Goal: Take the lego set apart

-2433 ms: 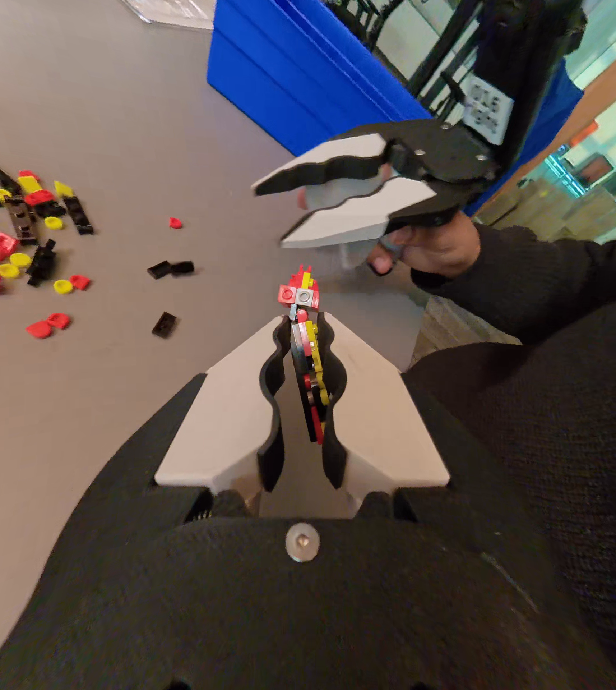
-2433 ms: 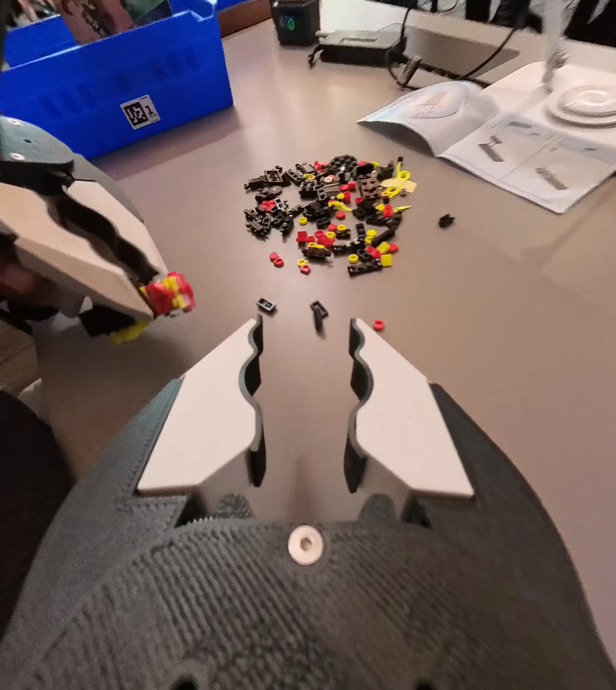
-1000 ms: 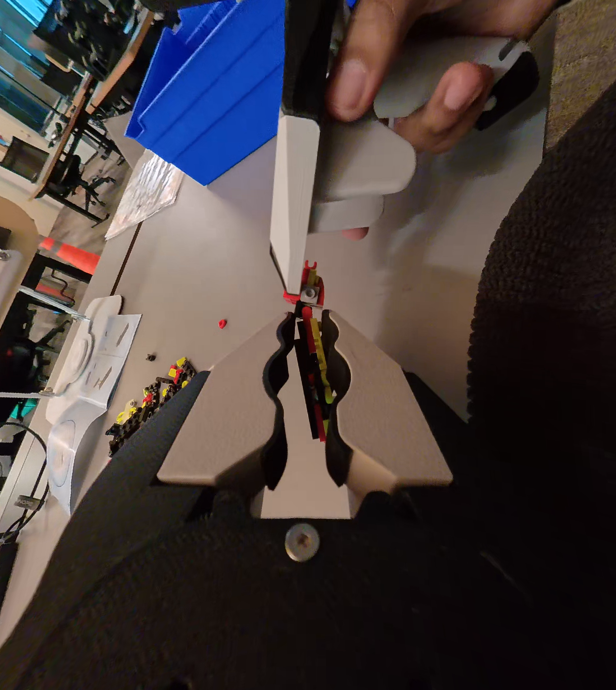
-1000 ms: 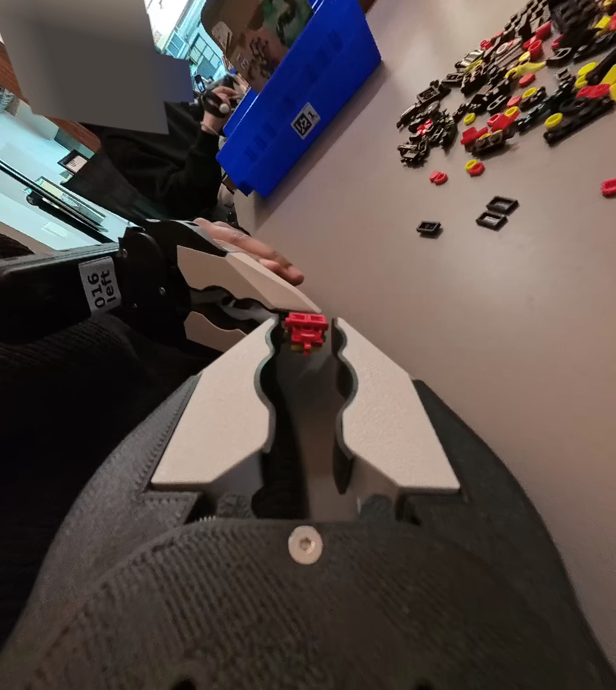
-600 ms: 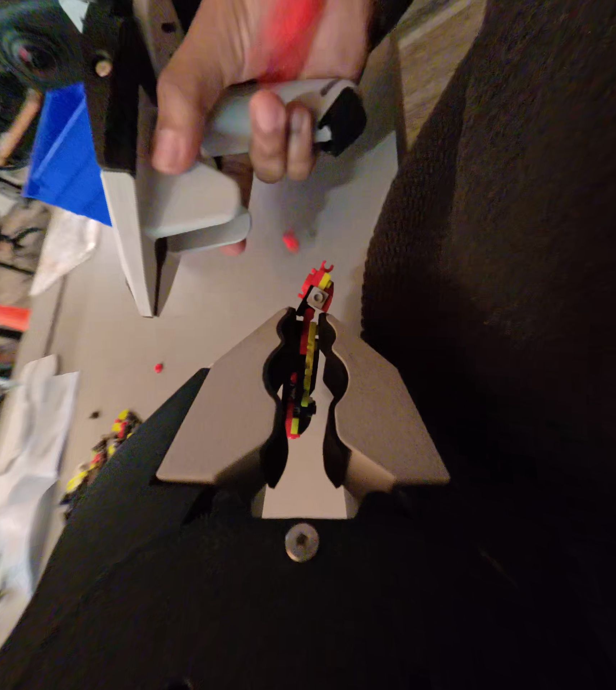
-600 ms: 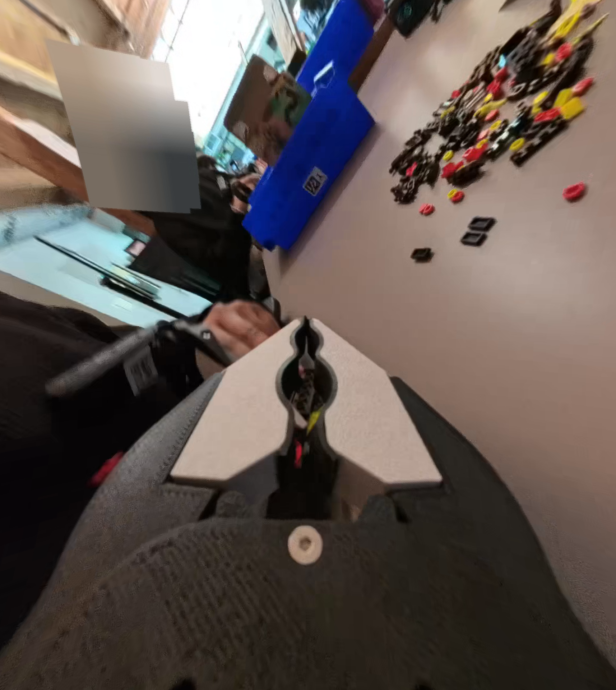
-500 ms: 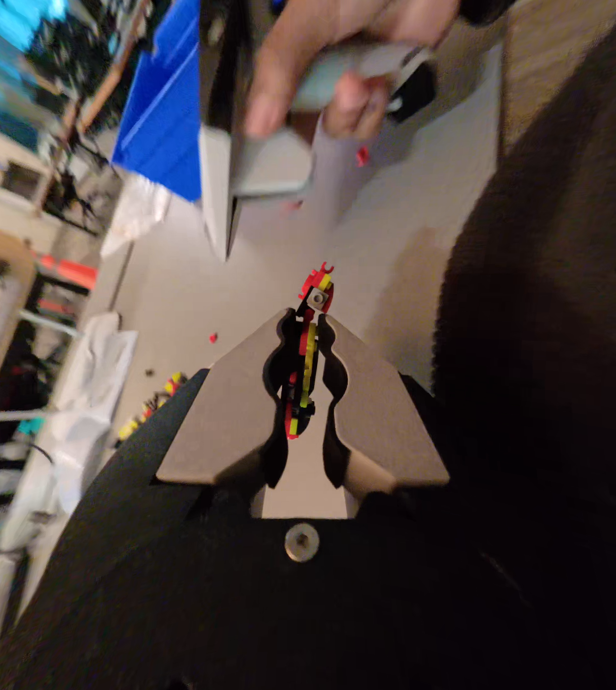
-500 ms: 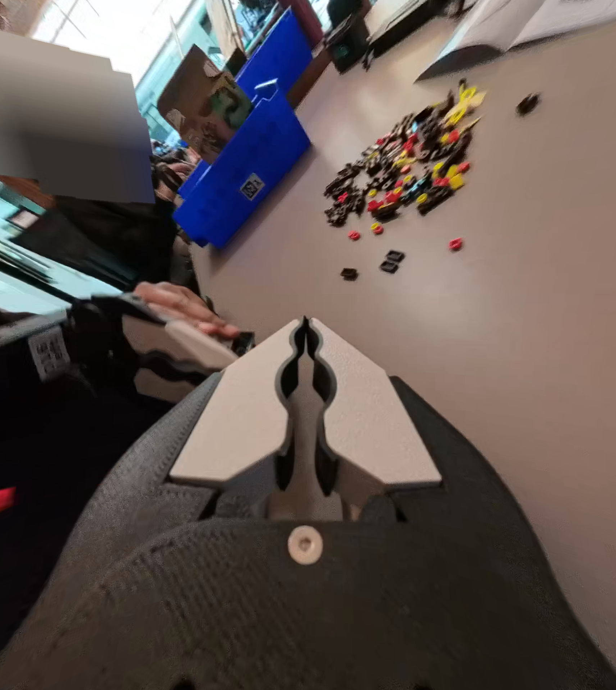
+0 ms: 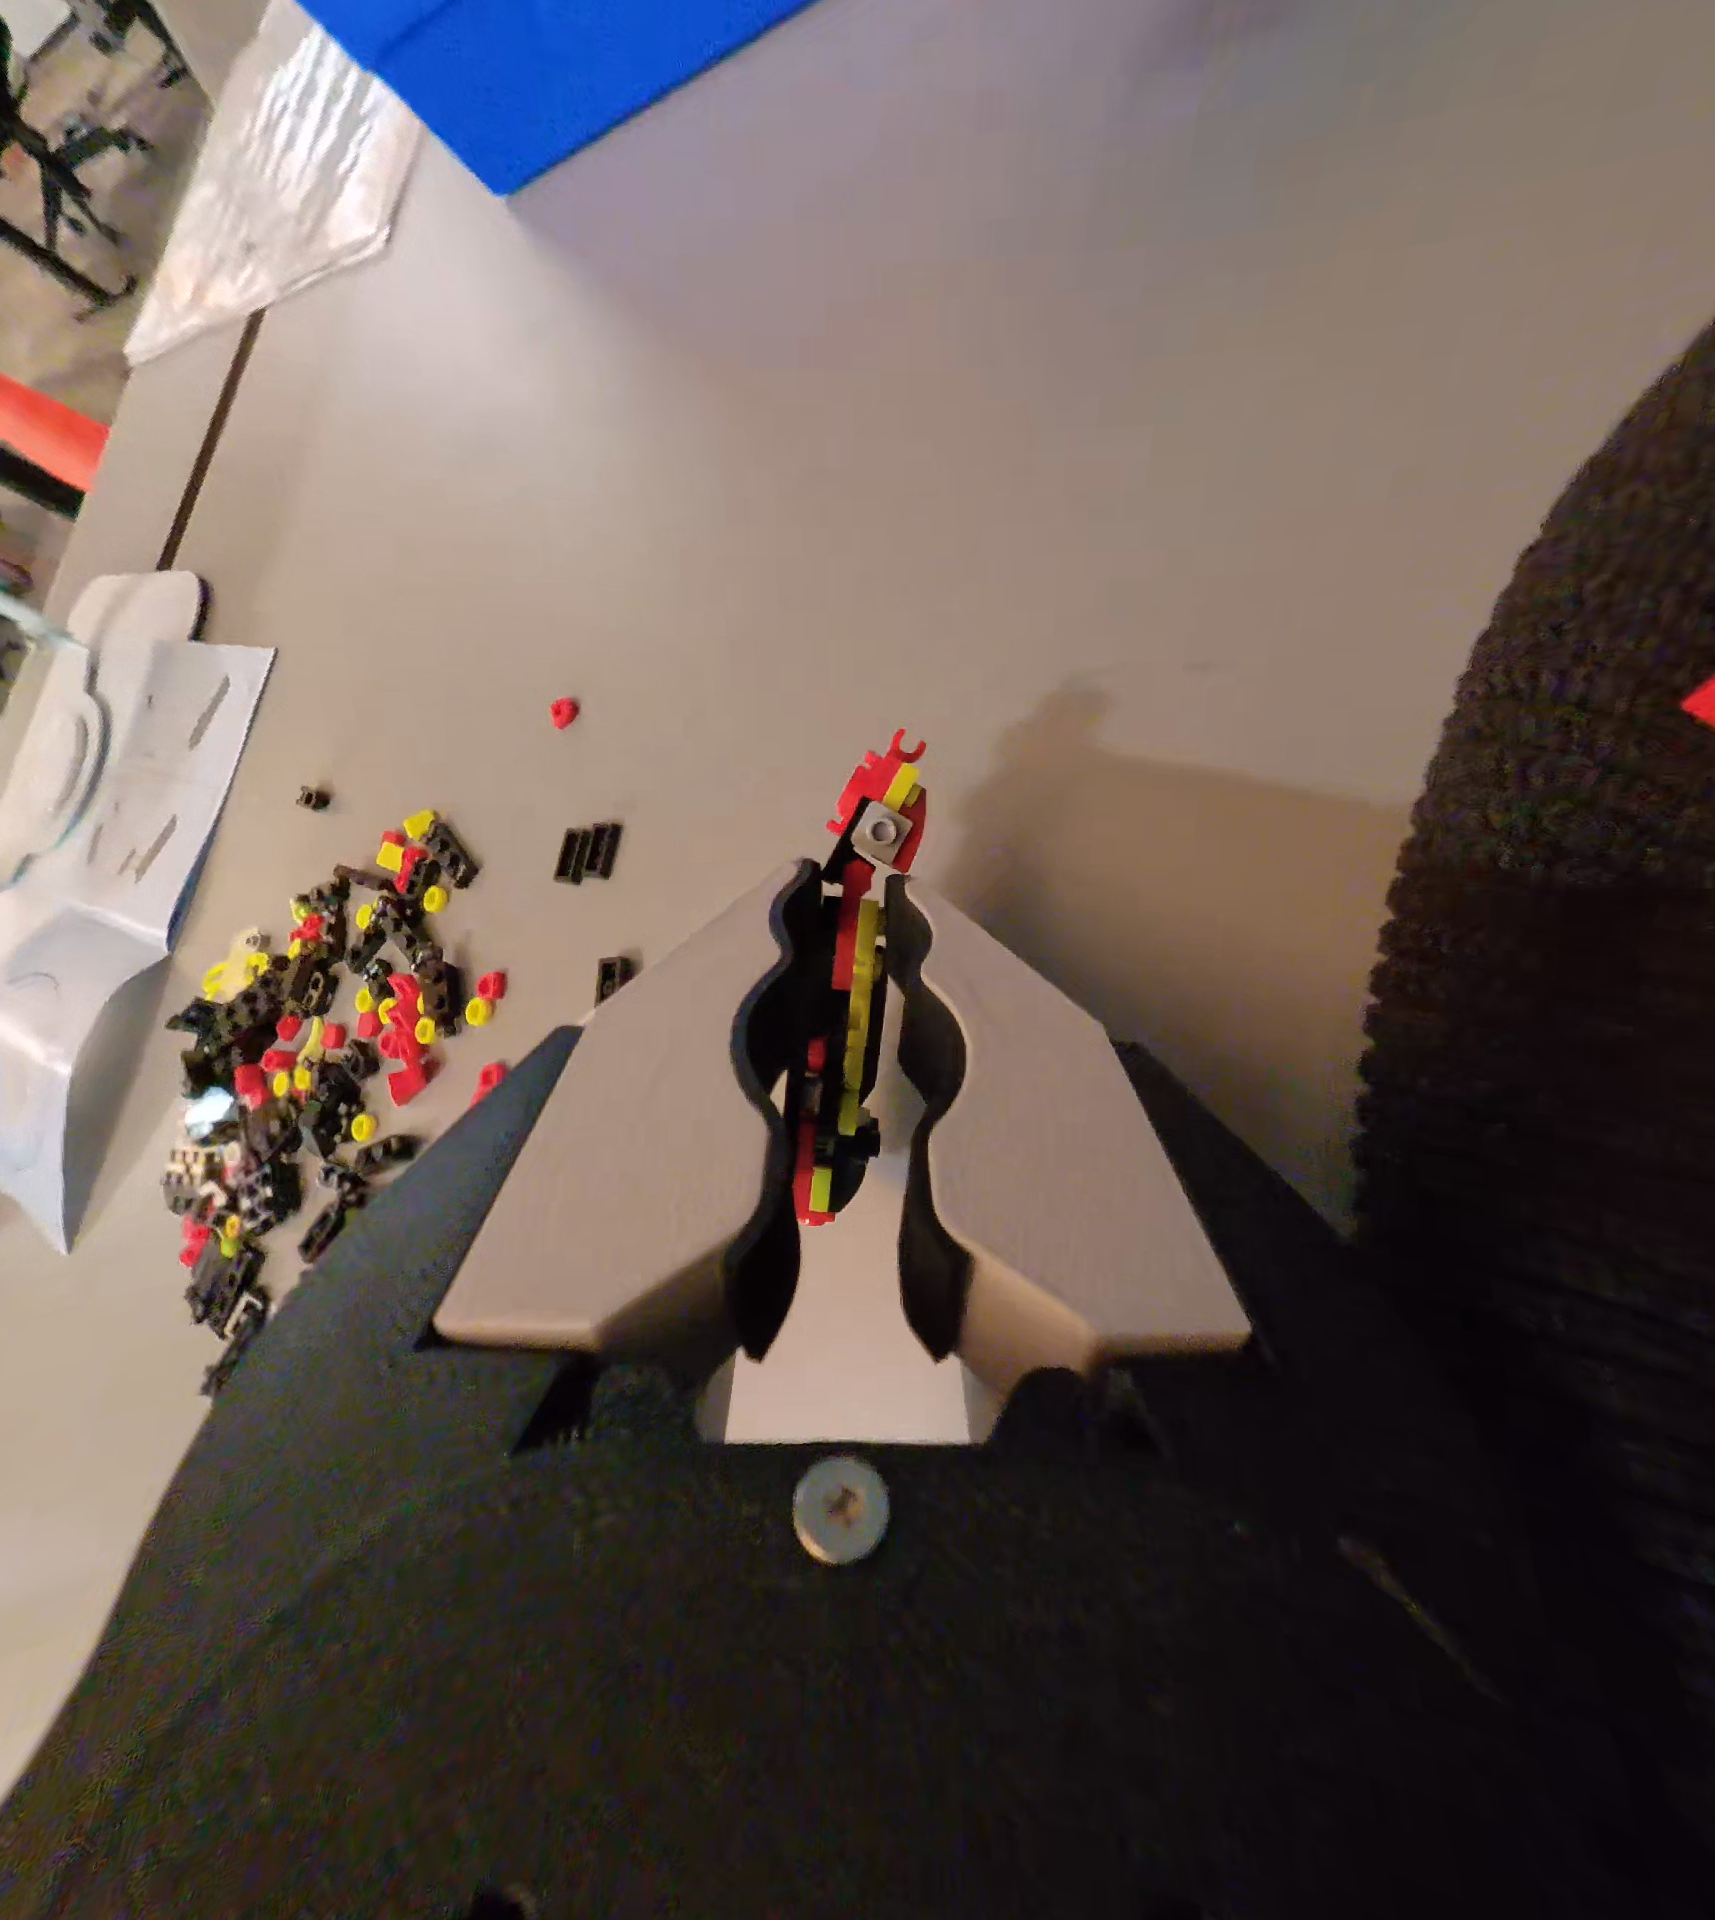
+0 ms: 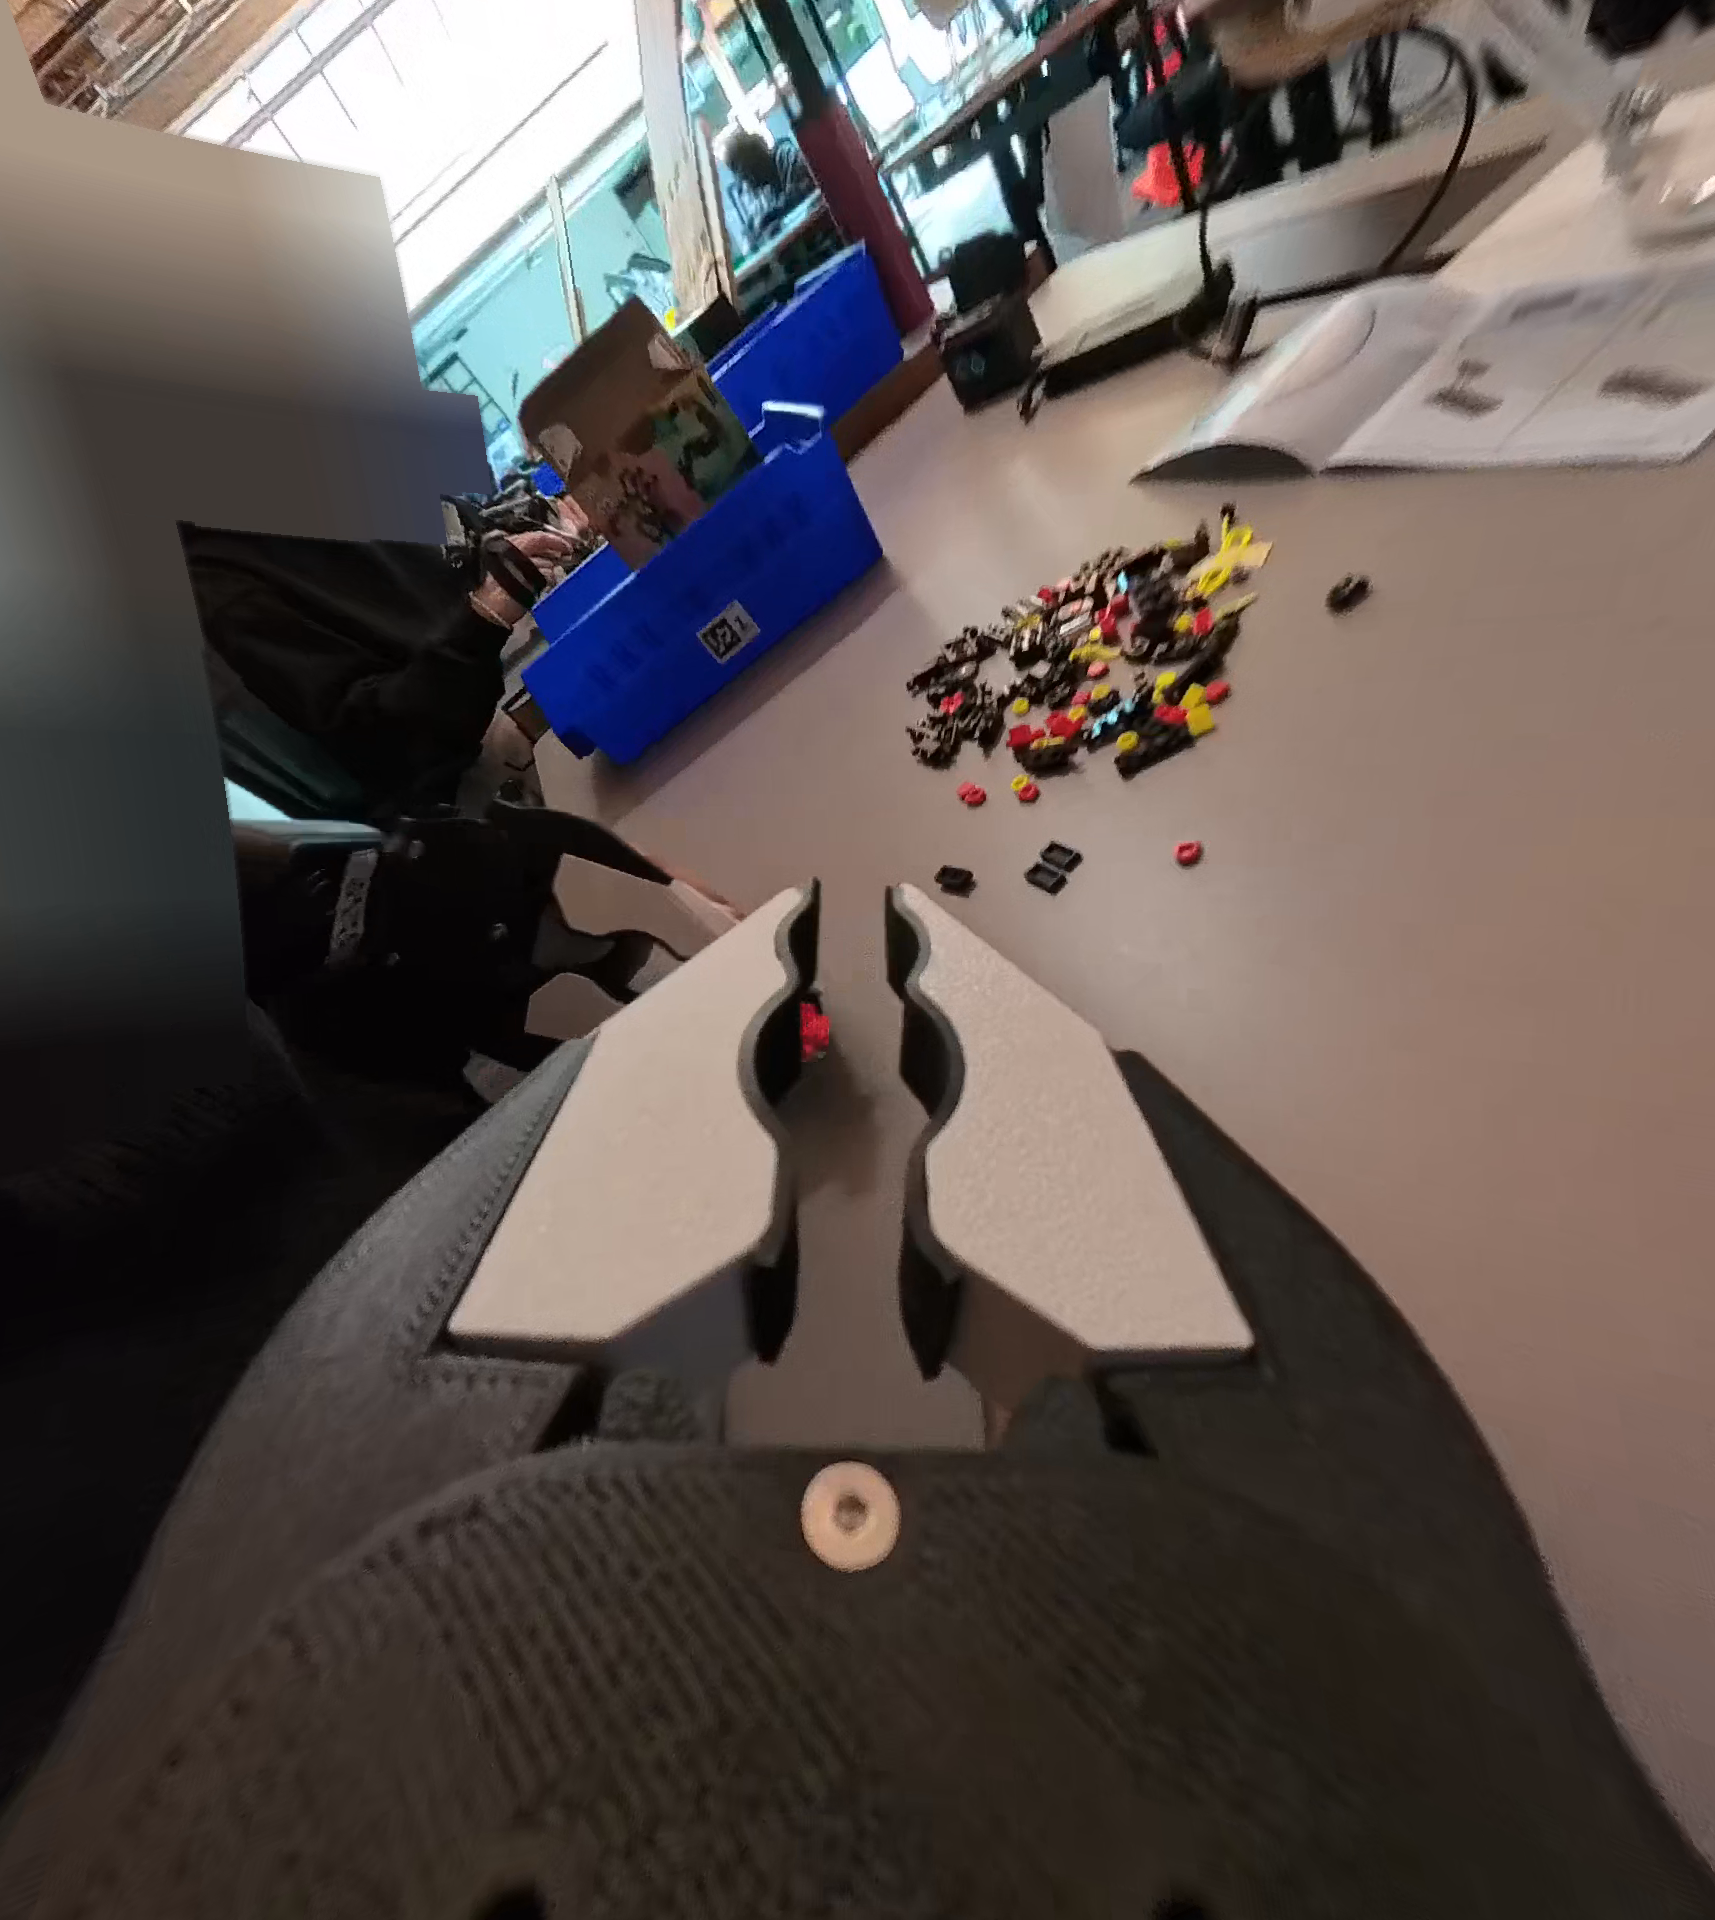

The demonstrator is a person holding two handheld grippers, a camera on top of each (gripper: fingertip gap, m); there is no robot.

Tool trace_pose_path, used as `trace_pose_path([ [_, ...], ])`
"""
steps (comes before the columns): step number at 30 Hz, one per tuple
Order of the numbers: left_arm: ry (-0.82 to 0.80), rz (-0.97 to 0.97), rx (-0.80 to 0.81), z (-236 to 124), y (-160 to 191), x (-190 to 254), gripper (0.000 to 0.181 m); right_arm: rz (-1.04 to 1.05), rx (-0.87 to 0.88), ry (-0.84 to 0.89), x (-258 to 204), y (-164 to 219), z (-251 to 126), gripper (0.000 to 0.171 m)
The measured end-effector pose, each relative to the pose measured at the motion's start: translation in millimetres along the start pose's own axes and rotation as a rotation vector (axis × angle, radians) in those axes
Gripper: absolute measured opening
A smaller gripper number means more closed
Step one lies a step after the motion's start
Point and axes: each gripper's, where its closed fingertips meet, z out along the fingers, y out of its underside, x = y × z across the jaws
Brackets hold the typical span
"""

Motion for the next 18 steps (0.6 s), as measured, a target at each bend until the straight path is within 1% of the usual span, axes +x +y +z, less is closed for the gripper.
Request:
trace_pose_path([
  [2, -0.007, -0.051, -0.001, 0, 2, -6, 0.010, -0.073, -0.003, -0.027, -14, -5, -12, 0.017],
  [3, -0.005, -0.077, 0.000, 0, 3, -9, 0.010, -0.124, -0.038, -0.090, -30, 1, -17, 0.021],
  [5, 0.012, -0.133, 0.011, 0, 4, -12, 0.010, -0.243, -0.187, -0.246, -63, 37, -19, 0.024],
  [6, 0.024, -0.162, 0.016, 0, 4, -12, 0.010, -0.307, -0.279, -0.281, -71, 62, -19, 0.026],
  [9, 0.061, -0.224, 0.030, 0, 3, -11, 0.009, -0.444, -0.531, -0.311, -79, 129, -6, 0.020],
  [11, 0.073, -0.243, 0.036, 0, 2, -11, 0.009, -0.485, -0.644, -0.321, -81, 154, 2, 0.027],
  [13, 0.073, -0.239, 0.037, 0, 1, -10, 0.009, -0.523, -0.687, -0.342, -85, 168, 8, 0.027],
  [14, 0.072, -0.234, 0.036, -1, 1, -10, 0.009, -0.533, -0.703, -0.343, -84, 173, 9, 0.024],
  [16, 0.073, -0.227, 0.034, -1, 1, -9, 0.009, -0.543, -0.693, -0.344, -85, 173, 12, 0.012],
  [18, 0.072, -0.226, 0.036, -2, 1, -9, 0.009, -0.542, -0.673, -0.334, -84, 169, 13, 0.009],
])
